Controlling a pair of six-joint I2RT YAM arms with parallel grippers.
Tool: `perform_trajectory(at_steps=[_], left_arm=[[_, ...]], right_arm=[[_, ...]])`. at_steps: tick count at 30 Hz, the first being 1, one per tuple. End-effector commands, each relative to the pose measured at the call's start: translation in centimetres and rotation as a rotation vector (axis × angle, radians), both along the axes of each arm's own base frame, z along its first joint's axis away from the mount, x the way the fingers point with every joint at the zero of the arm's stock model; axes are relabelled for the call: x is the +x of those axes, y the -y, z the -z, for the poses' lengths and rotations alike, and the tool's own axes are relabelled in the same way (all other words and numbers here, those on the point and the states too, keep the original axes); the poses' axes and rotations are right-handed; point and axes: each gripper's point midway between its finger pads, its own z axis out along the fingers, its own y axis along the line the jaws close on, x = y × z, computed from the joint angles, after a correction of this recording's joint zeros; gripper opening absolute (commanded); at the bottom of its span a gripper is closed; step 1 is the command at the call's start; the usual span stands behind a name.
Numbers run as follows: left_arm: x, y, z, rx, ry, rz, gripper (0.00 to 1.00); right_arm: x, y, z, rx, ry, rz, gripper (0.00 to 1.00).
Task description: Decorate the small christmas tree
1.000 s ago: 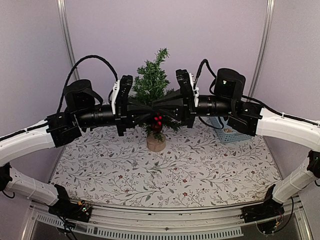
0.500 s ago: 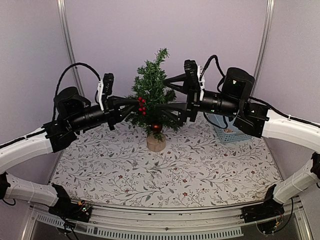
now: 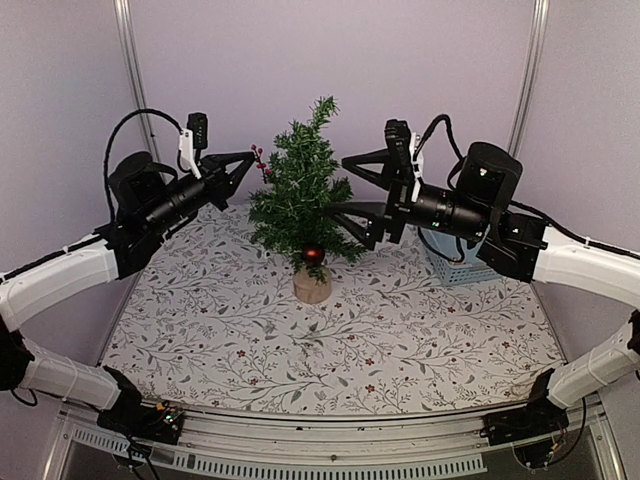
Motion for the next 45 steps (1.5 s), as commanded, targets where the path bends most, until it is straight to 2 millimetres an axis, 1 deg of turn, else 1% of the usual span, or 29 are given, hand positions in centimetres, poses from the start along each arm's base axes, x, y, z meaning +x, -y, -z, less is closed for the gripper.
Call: perform_trajectory(at_steps=[1,4,10,12,16,19,21,23,25,27,29,31,34,36,39,42,45], left_arm=[[1.2,0.7,-1.0,-0.027,0.020,0.018,0.00],[1.6,1.7,-0.2,-0.025,-0.002,0.062,0.00],[2.6,2.7,1.7,-0.003,-0.041,0.082,0.00],[2.4,3.0,1.8,-0.005,-0.039,0.106,0.00],[1.3,2.6,0.3,-0.028,0.002,0.114,0.00],[0.4,1.8,-1.1,-0.020,0.052,0.089,0.00],[-0.6,1.7,-1.7,0.008,0.088,0.107,0.00],[-1.8,2.1,-2.1,0.054,0.121,0.144,0.00],[-3.4,3.0,-1.9,0.115,0.155,0.193,0.00],[-5.1,3.9,-1.8,0.177,0.195,0.238,0.00],[-6.7,5.3,-1.2,0.241,0.207,0.295,0.00],[-7.9,6.4,-0.7,0.284,0.219,0.346,0.00],[-9.4,7.8,-0.3,0.305,0.226,0.427,0.00],[-10.2,8.5,0.0,0.310,0.228,0.468,0.00],[-11.0,9.3,0.2,0.318,0.230,0.506,0.00],[-11.2,9.9,0.5,0.324,0.224,0.524,0.00],[-11.4,10.2,0.6,0.325,0.222,0.537,0.00]], right_arm=[[0.0,1.2,-1.0,0.033,0.006,0.032,0.99],[0.0,1.3,-1.2,0.034,0.009,0.035,0.99],[0.0,1.3,-1.1,0.032,0.010,0.033,0.99],[0.1,1.3,-1.1,0.031,0.010,0.036,0.99],[0.4,1.3,-0.8,0.026,0.006,0.051,0.99],[1.6,1.8,-0.8,0.030,-0.009,0.097,0.99],[2.1,2.1,-0.8,0.032,-0.021,0.100,0.97],[2.4,2.2,-1.0,0.034,-0.026,0.087,0.92],[2.3,2.0,-1.3,0.032,-0.028,0.067,0.85],[1.8,1.6,-1.5,0.022,-0.024,0.027,0.76],[1.1,0.9,-1.6,0.004,-0.019,-0.032,0.69],[0.7,0.0,-0.9,-0.025,-0.032,-0.092,0.64],[0.0,-0.9,-0.4,-0.043,-0.046,-0.167,0.58],[-0.1,-1.3,-0.1,-0.052,-0.058,-0.190,0.54],[0.1,-1.5,0.2,-0.062,-0.067,-0.192,0.51],[0.1,-1.8,0.5,-0.075,-0.075,-0.206,0.48],[0.1,-2.2,0.9,-0.091,-0.082,-0.221,0.42]])
